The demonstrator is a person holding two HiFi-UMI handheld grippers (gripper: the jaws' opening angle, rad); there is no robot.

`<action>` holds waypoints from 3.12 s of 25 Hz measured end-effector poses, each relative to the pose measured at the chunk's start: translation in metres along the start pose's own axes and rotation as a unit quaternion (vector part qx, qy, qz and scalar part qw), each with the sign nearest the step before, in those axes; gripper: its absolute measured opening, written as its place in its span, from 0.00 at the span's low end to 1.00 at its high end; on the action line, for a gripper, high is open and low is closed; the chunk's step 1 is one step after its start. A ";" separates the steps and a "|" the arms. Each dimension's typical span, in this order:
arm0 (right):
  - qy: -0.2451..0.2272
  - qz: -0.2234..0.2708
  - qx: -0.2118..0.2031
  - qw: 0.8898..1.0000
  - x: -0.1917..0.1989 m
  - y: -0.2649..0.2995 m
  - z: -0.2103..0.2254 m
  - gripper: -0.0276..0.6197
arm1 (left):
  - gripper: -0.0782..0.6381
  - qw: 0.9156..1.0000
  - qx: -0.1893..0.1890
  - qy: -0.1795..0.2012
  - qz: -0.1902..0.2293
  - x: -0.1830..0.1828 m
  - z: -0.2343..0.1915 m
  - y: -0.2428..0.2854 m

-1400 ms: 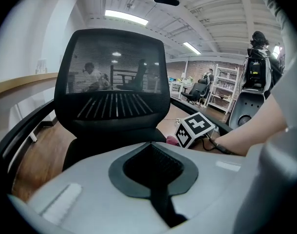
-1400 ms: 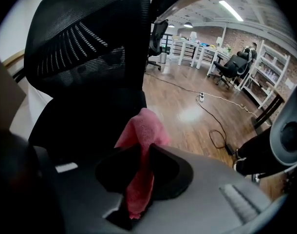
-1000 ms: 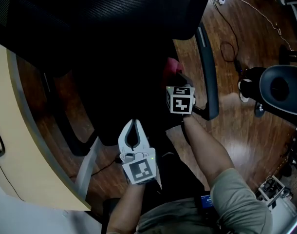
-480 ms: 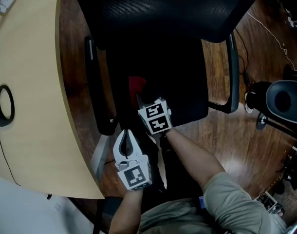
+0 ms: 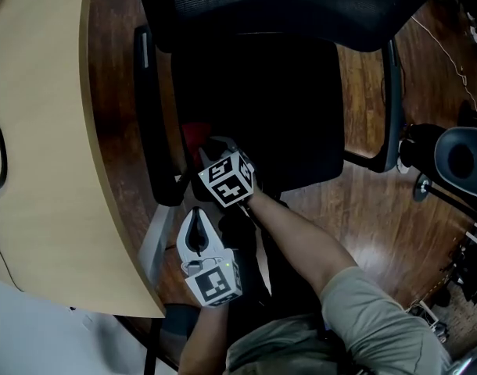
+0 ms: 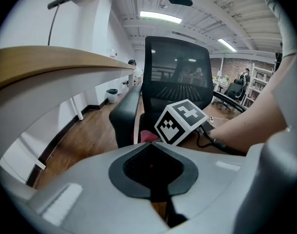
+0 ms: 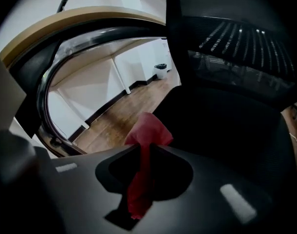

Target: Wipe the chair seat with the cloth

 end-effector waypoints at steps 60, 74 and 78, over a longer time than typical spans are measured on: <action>-0.006 0.010 0.029 0.999 0.061 -0.083 -0.038 0.13 | 0.12 0.999 0.006 0.037 -0.006 0.021 -0.001 -0.013; -0.008 -0.039 0.003 0.999 0.104 -0.040 -0.063 0.13 | 0.12 0.999 0.000 0.041 -0.029 0.047 -0.025 -0.001; 0.019 -0.039 0.032 0.999 0.115 -0.057 -0.034 0.13 | 0.12 0.997 0.023 0.063 -0.037 0.045 0.006 0.009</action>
Point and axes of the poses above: the fingertips, and each gripper's own axes: y forward along the fingers, z to its right, x out of its underside, the point moved 10 cm from there along -y, backward along the fingers, and after that the axes turned 2 degrees about -z, right-handed, at the moved point
